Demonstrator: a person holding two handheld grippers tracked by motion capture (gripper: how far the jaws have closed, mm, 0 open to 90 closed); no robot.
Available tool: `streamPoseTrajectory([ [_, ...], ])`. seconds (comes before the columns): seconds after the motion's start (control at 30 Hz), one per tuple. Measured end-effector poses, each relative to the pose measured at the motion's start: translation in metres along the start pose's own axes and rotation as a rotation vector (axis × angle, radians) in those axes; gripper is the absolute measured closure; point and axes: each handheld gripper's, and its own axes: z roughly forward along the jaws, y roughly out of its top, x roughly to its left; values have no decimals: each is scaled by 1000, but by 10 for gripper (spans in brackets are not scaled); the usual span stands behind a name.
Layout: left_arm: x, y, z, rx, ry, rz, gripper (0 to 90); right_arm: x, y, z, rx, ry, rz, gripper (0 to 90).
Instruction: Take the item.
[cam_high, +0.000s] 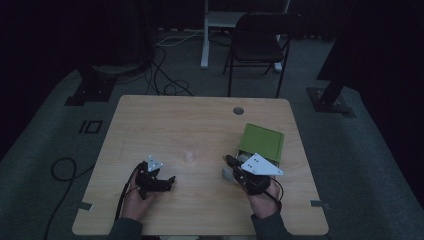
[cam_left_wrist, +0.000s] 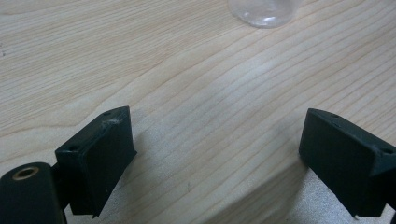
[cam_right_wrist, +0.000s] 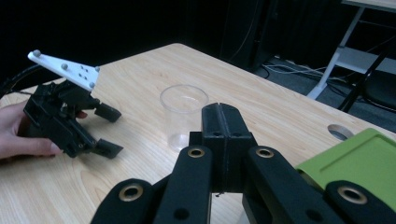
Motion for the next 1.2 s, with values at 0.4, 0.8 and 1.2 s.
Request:
streamPoseTrajectory([
  [0.4,0,0,0,0,0,0,109,-2,3,19,-15,10,10,900],
  [0.8,0,0,0,-2,0,-2,108,-3,7,31,-20,24,-3,900],
  [1.2,0,0,0,-2,-1,-2,108,0,14,40,-27,28,-25,900],
])
